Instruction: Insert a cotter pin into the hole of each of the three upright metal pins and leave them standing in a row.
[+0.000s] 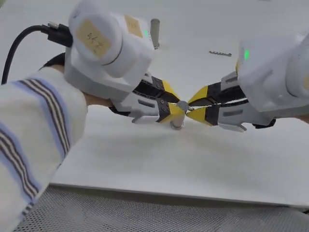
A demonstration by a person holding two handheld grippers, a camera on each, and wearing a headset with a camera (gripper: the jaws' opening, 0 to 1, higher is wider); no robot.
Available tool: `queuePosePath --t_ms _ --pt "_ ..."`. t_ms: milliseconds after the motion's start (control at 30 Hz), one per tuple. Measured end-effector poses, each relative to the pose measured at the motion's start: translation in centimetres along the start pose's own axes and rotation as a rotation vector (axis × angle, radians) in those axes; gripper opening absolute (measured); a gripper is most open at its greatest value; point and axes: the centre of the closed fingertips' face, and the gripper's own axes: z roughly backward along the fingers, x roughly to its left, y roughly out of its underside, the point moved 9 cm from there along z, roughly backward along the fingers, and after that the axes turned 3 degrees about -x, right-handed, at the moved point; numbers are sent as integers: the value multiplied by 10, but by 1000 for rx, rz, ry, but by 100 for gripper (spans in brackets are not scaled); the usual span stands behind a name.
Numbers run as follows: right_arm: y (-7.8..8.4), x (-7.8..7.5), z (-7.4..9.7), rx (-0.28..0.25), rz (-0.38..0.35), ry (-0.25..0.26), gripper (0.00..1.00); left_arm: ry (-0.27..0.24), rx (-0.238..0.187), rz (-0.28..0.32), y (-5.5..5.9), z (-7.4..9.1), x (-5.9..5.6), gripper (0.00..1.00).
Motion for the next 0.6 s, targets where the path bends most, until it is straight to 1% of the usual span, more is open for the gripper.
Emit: queuePosePath --t_ms 33,100,133,167,200,233,333,367,400,467,500,533,600 --pt "0 1 0 -13 -17 0 9 -7 5 -10 2 0 0 18" --pt "2 3 0 -12 -29 10 9 -19 4 -5 3 2 0 27" --pt "4 3 0 -13 -38 18 9 -25 -3 0 4 3 1 31" --pt "5 4 0 -16 -51 25 10 -29 -8 9 5 5 0 32" --pt "7 4 -1 -23 -76 32 11 -32 -19 29 8 7 0 32" --pt "10 5 -2 -40 -118 46 11 -37 -27 43 9 9 0 33" --pt "15 7 -4 -64 -179 60 13 -45 -47 96 16 15 -3 37" --pt "17 8 -4 -71 -204 63 12 -54 -59 138 18 17 -5 38" --pt "20 9 -6 -83 -230 62 13 -61 -84 185 20 20 -6 39" --pt "24 10 -9 -113 -291 58 14 -73 -123 207 23 25 -8 42" --pt "24 10 -10 -124 -309 61 14 -81 -128 214 25 27 -9 45" --pt "26 10 -12 -134 -338 60 15 -91 -134 227 27 29 -10 50" --pt "27 10 -16 -155 -364 57 17 -97 -136 236 31 33 -13 57"
